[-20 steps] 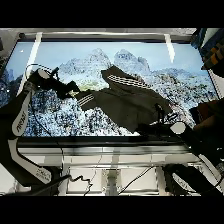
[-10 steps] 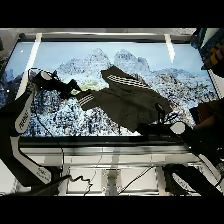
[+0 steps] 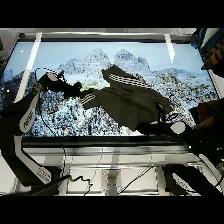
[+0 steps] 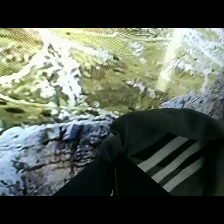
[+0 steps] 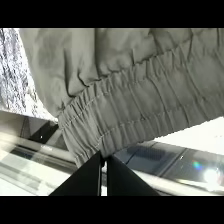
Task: Fold the clothes and pants, and hang the long-sleeved shirts on hangers.
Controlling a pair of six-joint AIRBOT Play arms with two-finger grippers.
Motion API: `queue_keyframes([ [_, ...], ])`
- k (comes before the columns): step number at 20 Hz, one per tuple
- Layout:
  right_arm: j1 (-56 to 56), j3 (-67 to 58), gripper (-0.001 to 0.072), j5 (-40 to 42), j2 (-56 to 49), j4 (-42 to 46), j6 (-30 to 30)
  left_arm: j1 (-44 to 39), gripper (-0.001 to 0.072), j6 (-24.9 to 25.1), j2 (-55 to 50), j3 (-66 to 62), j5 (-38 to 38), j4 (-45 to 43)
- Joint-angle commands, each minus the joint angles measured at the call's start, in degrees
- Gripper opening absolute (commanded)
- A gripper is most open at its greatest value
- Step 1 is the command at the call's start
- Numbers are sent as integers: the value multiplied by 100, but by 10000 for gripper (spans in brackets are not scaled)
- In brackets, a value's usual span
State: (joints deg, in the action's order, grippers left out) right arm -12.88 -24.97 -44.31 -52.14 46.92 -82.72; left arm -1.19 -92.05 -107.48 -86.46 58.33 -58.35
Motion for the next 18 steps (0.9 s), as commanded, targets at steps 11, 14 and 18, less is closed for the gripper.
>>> queue_keyframes([
  [11, 1646, -3663, 19, -481, 7, 1488, -575, 109, 5, 3458, 2511, -1016, -1106, -195],
  [14, 2109, -3864, 20, -1705, 7, 1532, -433, 90, 4, 3440, 2874, -1003, 155, -1121],
  [18, 2140, -3665, 19, -3414, -2, 1672, -4, 85, 2, 3154, 3115, 33, 1471, -1801],
])
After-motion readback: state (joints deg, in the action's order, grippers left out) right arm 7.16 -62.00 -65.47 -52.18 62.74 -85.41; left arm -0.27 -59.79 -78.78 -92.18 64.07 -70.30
